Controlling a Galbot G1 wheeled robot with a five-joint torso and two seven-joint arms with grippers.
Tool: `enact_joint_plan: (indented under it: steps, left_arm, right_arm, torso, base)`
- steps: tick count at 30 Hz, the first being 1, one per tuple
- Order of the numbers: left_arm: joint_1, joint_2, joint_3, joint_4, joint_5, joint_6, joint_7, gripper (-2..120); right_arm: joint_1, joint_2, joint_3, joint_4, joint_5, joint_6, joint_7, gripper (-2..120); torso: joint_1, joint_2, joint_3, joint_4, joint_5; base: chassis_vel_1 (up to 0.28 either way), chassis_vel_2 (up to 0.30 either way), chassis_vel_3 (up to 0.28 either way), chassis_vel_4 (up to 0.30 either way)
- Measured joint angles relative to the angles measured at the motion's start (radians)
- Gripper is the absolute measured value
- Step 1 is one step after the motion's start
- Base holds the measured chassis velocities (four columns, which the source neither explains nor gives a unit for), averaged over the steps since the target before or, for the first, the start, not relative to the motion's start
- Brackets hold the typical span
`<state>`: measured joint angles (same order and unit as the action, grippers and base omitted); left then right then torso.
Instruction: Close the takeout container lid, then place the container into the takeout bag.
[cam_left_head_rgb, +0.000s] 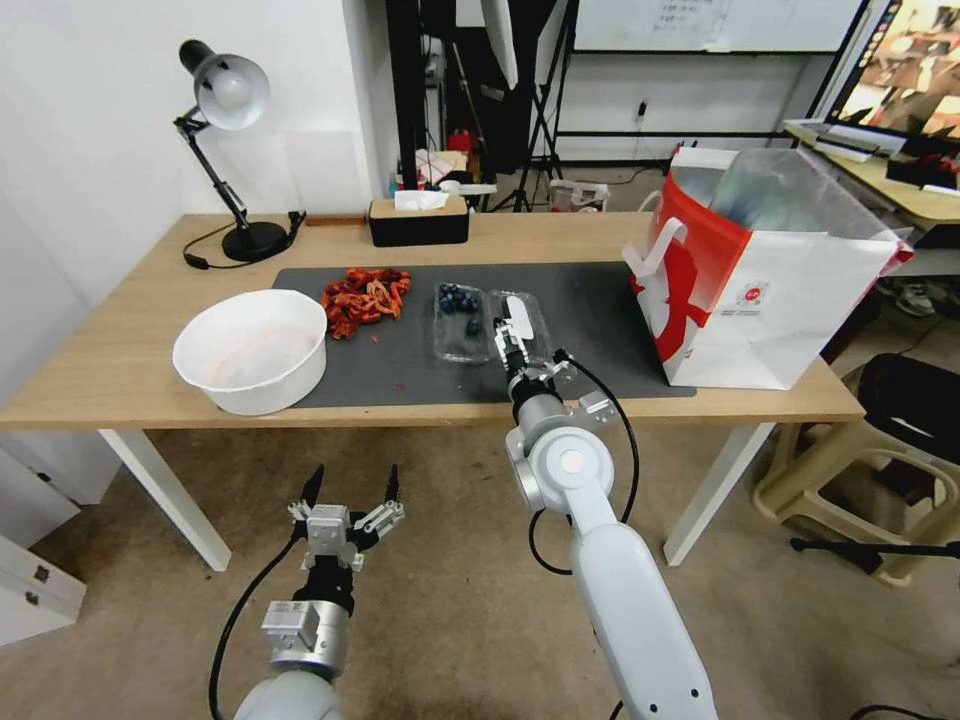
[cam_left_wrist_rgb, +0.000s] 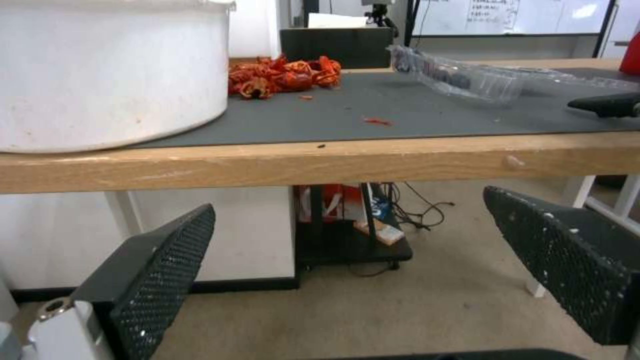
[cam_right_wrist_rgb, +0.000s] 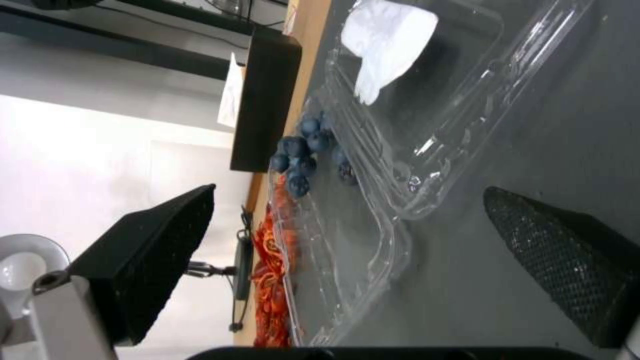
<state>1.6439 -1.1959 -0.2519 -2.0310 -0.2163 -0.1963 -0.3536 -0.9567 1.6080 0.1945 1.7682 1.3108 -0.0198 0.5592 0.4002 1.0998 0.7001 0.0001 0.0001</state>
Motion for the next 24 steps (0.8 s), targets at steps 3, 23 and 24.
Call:
enact_joint_plan:
  steps: [3,23,24]
  left_arm:
    - [0.000,0.001,0.000,0.000,0.000,0.000,0.000,100]
    - [-0.003,0.004,0.000,0.001,-0.001,0.001,-0.001,100]
    - [-0.003,0.004,0.000,0.001,-0.001,0.001,-0.001,100]
  right_arm:
    - [0.000,0.000,-0.002,0.011,0.002,-0.001,0.011,100]
    - [0.031,0.000,0.000,-0.009,0.003,0.001,0.052,100]
    - [0.035,0.000,0.002,-0.011,0.004,0.004,0.054,100]
  torso:
    - [0.000,0.000,0.000,0.0000,0.0000]
    - [0.000,0.000,0.000,-0.0001,-0.0002]
    - [0.000,0.000,0.000,-0.0001,-0.0001]
  base:
    - [0.000,0.000,0.000,0.000]
    - [0.000,0.000,0.000,0.000]
    - [0.000,0.000,0.000,0.000]
